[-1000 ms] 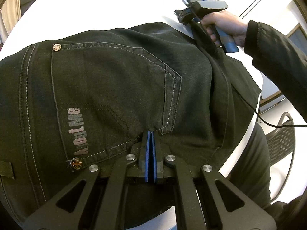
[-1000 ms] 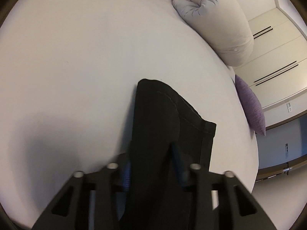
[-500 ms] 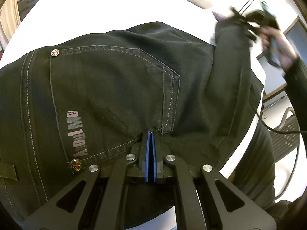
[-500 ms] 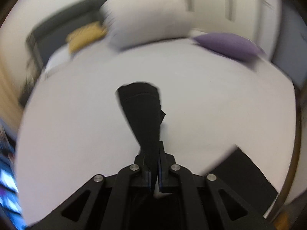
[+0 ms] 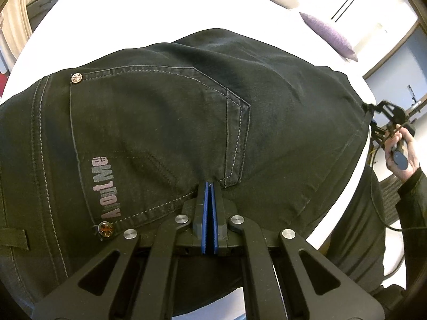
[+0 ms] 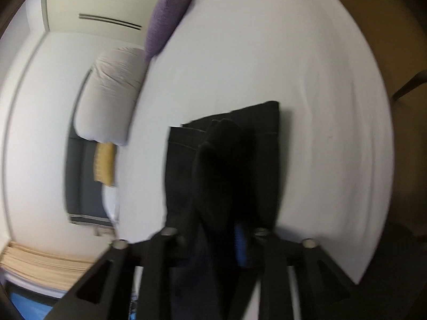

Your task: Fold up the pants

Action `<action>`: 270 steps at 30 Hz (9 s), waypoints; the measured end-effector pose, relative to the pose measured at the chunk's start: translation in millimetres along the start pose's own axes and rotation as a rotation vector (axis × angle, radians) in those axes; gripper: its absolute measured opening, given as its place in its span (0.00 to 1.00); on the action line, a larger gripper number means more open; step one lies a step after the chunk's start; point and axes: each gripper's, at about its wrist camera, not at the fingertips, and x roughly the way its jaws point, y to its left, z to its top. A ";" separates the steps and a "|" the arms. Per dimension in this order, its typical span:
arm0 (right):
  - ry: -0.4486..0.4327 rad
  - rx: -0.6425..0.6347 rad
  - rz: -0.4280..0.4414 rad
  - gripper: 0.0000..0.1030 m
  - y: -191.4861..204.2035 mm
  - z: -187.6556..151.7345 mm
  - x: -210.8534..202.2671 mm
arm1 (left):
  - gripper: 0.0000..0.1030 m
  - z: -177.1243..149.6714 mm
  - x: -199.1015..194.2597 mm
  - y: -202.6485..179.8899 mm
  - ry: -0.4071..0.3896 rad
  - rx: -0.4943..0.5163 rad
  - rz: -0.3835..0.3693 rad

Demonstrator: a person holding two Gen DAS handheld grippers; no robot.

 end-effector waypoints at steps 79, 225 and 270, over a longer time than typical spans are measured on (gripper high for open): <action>0.059 0.079 0.024 0.03 -44.4 -11.0 -39.4 | 0.02 -2.1 2.7 -18.0 0.004 0.026 0.062; 0.846 -0.426 0.109 0.02 107.5 -270.3 142.3 | 0.02 -48.5 -27.5 34.4 -0.032 -0.064 -0.043; 0.229 -0.317 0.012 0.10 98.5 -49.9 48.5 | 0.02 -42.0 -32.1 -6.7 -0.041 0.005 0.093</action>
